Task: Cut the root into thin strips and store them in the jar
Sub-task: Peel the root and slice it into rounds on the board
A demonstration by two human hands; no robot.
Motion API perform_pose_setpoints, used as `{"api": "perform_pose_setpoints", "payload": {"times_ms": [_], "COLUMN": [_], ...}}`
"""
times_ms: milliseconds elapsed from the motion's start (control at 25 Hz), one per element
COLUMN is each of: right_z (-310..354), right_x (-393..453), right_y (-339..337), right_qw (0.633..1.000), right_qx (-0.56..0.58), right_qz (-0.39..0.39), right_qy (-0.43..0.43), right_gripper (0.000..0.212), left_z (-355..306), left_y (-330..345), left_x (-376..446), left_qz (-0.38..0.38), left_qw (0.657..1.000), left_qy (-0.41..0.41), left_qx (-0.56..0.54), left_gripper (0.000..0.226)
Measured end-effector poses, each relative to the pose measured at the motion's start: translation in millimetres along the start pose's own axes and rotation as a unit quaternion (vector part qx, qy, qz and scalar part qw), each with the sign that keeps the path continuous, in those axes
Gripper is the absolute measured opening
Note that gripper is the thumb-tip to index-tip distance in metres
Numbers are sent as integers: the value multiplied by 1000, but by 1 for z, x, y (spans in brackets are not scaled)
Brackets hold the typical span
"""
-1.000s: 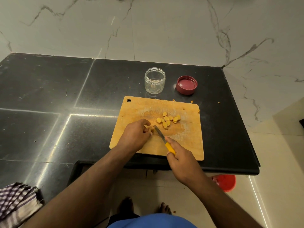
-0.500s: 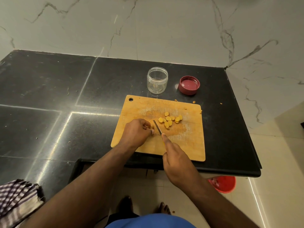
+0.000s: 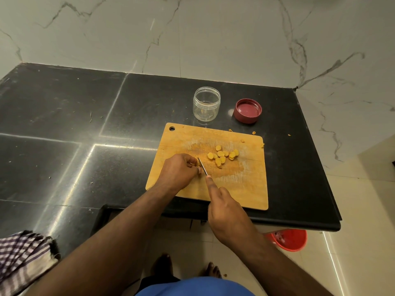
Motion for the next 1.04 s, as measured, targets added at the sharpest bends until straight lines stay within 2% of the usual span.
{"api": "perform_pose_setpoints", "payload": {"times_ms": [240,440,840,1040], "right_z": [-1,-5,-5,-11], "right_x": [1,0,3,15], "right_y": [-2,-4,-7,-17], "right_qw": [1000,999,1000,999], "right_qx": [4,26,-1,34], "right_qz": [-1,-34,2,32], "right_qy": [1,-7,-11,0], "right_gripper": [61,60,61,59], "left_z": [-3,-2,-2,-3], "left_y": [-1,1,1,-1], "left_x": [5,9,9,10], "left_qz": [-9,-16,-12,3], "left_qw": [1000,999,998,998], "left_qy": [-17,-29,-29,-39], "left_qx": [-21,-42,-49,-58], "left_gripper": [13,8,6,7]}}
Point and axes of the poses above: each hand's wrist, its own x-axis towards the middle knuckle, its own y-axis out of the palm, z = x × y, the point moved 4 cm from there along x, towards the middle knuckle, and after that the axes turned 9 degrees about -y, right-handed, at the moved point
